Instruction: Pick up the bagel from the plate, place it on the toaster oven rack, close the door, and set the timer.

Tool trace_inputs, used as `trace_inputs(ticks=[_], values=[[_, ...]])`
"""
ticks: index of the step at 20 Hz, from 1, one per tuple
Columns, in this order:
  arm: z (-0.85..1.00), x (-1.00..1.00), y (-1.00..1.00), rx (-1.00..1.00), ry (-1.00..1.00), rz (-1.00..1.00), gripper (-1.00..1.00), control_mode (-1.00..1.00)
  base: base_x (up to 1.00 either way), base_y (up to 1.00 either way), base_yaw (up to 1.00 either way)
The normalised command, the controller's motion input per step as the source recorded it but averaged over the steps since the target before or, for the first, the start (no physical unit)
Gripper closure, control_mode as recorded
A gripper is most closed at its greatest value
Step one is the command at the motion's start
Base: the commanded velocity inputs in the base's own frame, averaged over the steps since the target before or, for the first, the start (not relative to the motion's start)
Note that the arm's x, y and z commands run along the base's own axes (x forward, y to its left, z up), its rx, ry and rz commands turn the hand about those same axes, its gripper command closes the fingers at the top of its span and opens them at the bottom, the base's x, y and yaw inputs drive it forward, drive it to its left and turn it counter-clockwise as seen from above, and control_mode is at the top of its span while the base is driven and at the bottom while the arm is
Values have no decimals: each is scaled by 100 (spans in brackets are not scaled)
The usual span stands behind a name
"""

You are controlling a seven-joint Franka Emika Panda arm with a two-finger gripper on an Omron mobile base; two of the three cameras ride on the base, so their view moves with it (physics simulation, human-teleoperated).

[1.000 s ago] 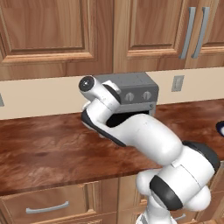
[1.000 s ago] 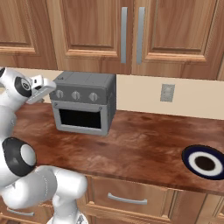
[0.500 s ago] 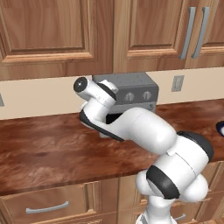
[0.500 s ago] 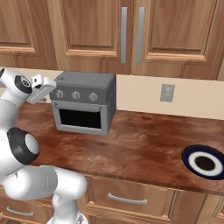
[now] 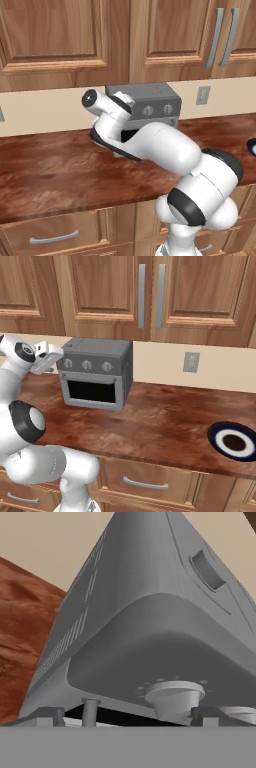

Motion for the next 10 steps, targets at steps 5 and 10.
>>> trace_inputs(ticks=[5, 10], values=[[0, 6, -23, -2, -4, 0, -100, -100, 0, 0, 0], [-5, 18, -36, 0, 0, 0, -100, -100, 0, 0, 0]])
